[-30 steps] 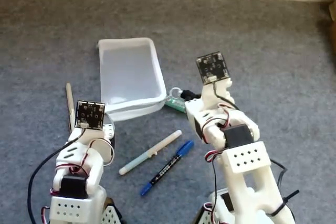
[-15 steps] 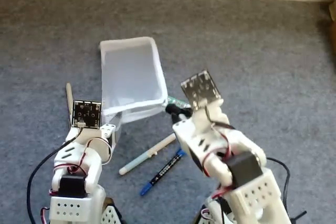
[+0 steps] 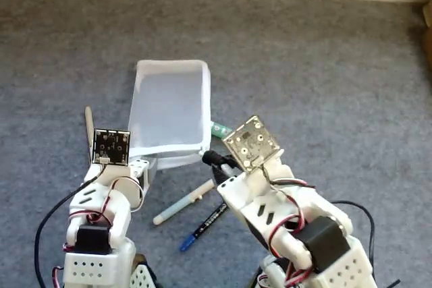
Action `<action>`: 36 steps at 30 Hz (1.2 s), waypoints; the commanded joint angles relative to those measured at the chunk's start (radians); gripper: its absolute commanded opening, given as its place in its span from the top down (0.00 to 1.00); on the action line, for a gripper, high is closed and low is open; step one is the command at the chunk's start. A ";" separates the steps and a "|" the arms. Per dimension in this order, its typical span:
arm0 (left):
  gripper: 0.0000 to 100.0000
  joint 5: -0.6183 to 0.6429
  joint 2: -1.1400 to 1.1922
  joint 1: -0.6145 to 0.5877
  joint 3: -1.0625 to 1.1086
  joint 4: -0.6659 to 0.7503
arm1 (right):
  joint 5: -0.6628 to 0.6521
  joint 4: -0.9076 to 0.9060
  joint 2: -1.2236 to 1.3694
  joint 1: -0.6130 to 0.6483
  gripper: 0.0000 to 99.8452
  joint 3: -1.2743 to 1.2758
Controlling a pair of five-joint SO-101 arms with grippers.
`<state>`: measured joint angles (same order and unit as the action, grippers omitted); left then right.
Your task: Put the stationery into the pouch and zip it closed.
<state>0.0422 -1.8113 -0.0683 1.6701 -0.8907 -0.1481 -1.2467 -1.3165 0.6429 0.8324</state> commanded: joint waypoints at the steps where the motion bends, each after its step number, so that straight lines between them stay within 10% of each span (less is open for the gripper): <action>1: 0.82 0.008 -0.010 -0.039 -0.010 0.026 | -0.015 -0.036 -0.025 0.013 0.99 -0.110; 9: 1.00 0.003 -0.010 -0.048 -0.005 0.080 | -0.015 -0.045 -0.025 0.013 0.99 -0.119; 36: 0.99 -0.069 0.101 -0.099 -0.555 -0.245 | -0.006 0.421 -0.018 -0.275 0.79 0.229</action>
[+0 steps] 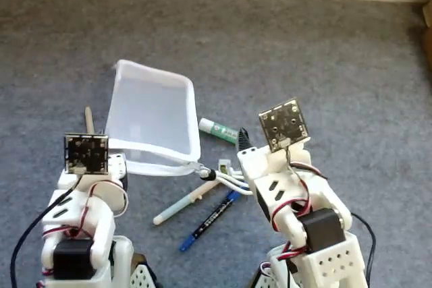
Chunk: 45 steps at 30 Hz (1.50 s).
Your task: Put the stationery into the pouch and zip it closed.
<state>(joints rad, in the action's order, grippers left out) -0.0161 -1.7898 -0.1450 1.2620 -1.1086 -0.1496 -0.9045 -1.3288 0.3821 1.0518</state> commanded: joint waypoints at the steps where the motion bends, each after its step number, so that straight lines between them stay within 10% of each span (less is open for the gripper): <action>1: 0.99 -0.011 0.128 -0.022 -0.185 -0.041 | -0.005 0.093 -0.004 -0.015 0.79 0.022; 18: 0.99 0.137 0.880 -0.136 -0.897 -0.315 | 0.029 0.114 -0.002 -0.013 0.79 0.041; 34: 0.99 0.302 1.540 0.004 -1.612 -0.605 | 0.029 0.116 -0.002 -0.013 0.79 0.041; 45: 0.99 0.354 1.593 -0.053 -1.583 -0.638 | 0.023 0.110 0.068 -0.021 0.79 0.030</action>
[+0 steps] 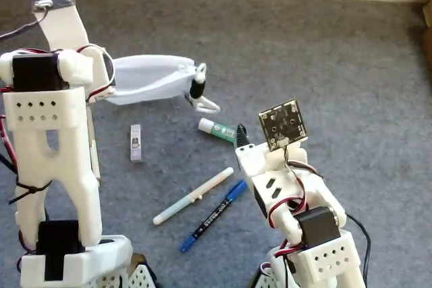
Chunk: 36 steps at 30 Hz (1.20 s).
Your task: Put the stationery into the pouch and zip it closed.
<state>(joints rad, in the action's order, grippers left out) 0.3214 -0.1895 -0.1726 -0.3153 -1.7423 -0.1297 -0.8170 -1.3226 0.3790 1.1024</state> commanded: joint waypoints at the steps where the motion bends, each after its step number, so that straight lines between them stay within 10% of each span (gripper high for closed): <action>1: 0.99 0.017 -0.007 -0.025 0.008 -0.005 | 0.003 0.021 0.102 -0.036 0.79 -0.024; 36: 0.99 -0.055 -0.005 -0.309 -0.067 0.066 | -0.152 -0.220 1.339 0.173 0.79 -0.981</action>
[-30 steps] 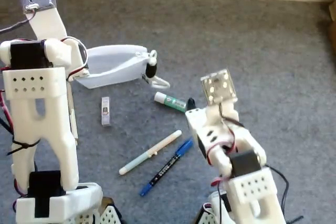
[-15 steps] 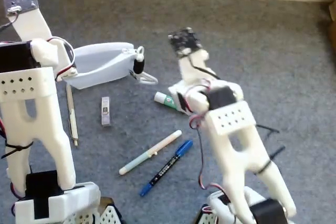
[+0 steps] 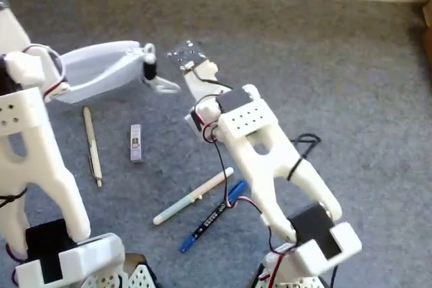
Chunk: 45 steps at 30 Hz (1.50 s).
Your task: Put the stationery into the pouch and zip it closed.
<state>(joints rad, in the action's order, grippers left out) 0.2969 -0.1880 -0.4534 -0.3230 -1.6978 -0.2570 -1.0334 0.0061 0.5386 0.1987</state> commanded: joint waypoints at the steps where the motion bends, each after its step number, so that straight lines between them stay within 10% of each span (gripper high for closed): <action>1: 0.99 -0.044 -0.007 -0.031 -0.054 0.021 | -0.043 -0.004 0.030 0.013 0.79 -0.087; 29: 0.99 -0.109 -0.007 -0.108 -0.051 0.021 | -0.144 -0.005 0.430 0.005 0.79 -0.295; 37: 0.99 -0.109 -0.007 -0.119 -0.051 0.021 | -0.144 -0.005 0.427 0.007 1.00 -0.302; 45: 0.99 -0.109 -0.007 -0.119 -0.051 0.021 | -0.144 -0.147 0.360 -0.010 0.99 -0.363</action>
<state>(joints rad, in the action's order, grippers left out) 0.1956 -0.1880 -0.5593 -0.3261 -1.6978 -0.3890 -1.1162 0.4618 0.5370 -0.0821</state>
